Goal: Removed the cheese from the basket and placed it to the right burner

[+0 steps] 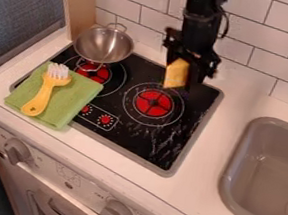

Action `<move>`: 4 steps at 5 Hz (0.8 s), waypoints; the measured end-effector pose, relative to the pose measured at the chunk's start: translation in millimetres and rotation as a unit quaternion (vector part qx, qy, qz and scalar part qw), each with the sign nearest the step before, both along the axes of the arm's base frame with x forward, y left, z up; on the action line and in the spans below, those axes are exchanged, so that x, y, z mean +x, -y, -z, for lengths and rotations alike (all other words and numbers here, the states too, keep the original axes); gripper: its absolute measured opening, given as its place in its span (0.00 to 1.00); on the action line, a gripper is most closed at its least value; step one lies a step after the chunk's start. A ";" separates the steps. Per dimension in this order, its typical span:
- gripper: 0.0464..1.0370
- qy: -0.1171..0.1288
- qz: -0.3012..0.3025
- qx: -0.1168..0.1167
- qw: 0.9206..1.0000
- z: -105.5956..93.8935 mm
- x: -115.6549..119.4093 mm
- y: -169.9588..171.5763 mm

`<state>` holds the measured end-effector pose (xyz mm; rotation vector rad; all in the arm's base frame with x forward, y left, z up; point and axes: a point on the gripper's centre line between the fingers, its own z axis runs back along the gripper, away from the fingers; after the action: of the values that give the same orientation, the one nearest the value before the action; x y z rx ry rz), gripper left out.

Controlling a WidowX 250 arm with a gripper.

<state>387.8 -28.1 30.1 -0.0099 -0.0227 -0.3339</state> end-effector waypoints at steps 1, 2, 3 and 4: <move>0.92 -0.023 -0.007 0.015 1.000 17.8 -4.0 -5.1; 0.97 -0.021 -0.006 0.019 1.000 17.1 -3.1 -6.3; 0.96 -0.004 0.000 0.022 1.000 6.3 -6.1 -4.8; 0.96 0.057 -0.010 0.001 0.998 -49.6 -13.0 -5.5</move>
<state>374.8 -22.7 79.7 0.0118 -0.1350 -0.3133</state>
